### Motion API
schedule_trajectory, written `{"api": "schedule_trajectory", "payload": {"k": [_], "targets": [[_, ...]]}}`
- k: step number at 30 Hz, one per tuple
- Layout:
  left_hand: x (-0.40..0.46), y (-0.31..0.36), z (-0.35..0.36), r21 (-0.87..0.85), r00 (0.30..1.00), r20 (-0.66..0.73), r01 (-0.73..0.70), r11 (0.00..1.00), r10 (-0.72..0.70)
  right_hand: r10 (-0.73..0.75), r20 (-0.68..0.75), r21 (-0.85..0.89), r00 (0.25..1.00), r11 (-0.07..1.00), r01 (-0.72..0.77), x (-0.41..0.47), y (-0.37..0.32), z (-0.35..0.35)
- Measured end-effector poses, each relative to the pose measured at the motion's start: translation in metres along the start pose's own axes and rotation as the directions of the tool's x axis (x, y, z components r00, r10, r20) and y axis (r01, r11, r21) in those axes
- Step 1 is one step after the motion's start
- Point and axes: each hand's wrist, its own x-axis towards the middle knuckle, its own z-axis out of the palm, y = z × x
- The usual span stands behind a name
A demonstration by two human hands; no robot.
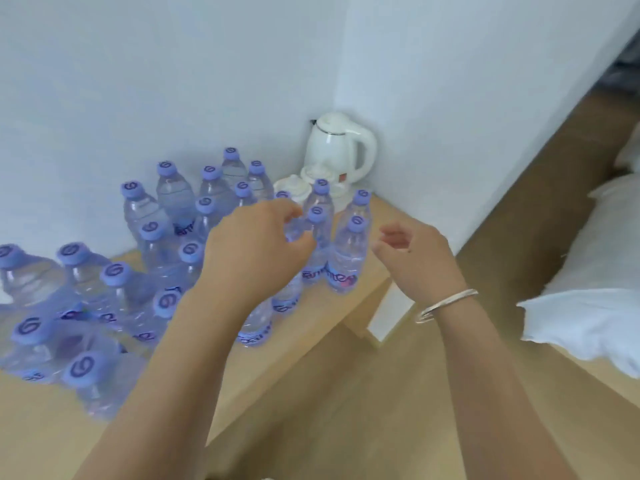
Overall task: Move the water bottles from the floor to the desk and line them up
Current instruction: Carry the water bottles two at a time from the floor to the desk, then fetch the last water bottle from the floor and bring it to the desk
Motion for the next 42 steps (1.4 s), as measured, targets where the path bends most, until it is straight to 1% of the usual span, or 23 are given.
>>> {"api": "schedule_trajectory", "payload": {"k": [3,7,11,16,20,24,27,29,32,36,40,42], "targets": [[0.012,0.061,0.064,-0.019,0.984,0.148,-0.092,0.996,0.094,0.114,-0.079,-0.106,0.99,0.987,-0.122,-0.012,0.073,-0.057],[0.032,0.136,0.136,-0.048,0.932,0.304,-0.194,0.98,0.2,0.247,-0.117,-0.239,0.962,0.933,-0.269,-0.027,0.151,-0.121],[0.048,0.194,0.2,-0.092,0.865,0.414,-0.268,0.959,0.282,0.392,-0.171,-0.224,0.904,0.878,-0.423,-0.04,0.213,-0.163],[0.068,0.25,0.262,-0.079,0.793,0.492,-0.37,0.925,0.359,0.523,-0.199,-0.184,0.829,0.811,-0.556,-0.033,0.272,-0.196],[0.109,0.288,0.308,-0.073,0.749,0.536,-0.419,0.905,0.39,0.55,-0.193,-0.291,0.813,0.759,-0.583,0.006,0.312,-0.217],[0.163,0.335,0.352,-0.085,0.689,0.586,-0.472,0.877,0.427,0.582,-0.201,-0.294,0.788,0.732,-0.615,0.066,0.346,-0.243],[0.206,0.372,0.38,-0.088,0.641,0.617,-0.52,0.85,0.456,0.57,-0.201,-0.31,0.797,0.734,-0.604,0.113,0.367,-0.264],[0.234,0.394,0.398,-0.097,0.625,0.623,-0.536,0.839,0.471,0.564,-0.191,-0.322,0.803,0.737,-0.594,0.143,0.378,-0.277],[0.27,0.42,0.423,-0.123,0.601,0.622,-0.559,0.82,0.503,0.544,-0.215,-0.318,0.811,0.746,-0.585,0.18,0.394,-0.297],[0.313,0.444,0.453,-0.123,0.56,0.652,-0.587,0.8,0.511,0.56,-0.209,-0.289,0.802,0.748,-0.598,0.222,0.416,-0.316],[0.349,0.472,0.489,-0.142,0.533,0.677,-0.582,0.8,0.508,0.575,-0.195,-0.274,0.795,0.746,-0.607,0.265,0.45,-0.339],[0.365,0.489,0.513,-0.156,0.535,0.686,-0.553,0.818,0.493,0.575,-0.187,-0.271,0.797,0.749,-0.604,0.291,0.472,-0.353]]}}
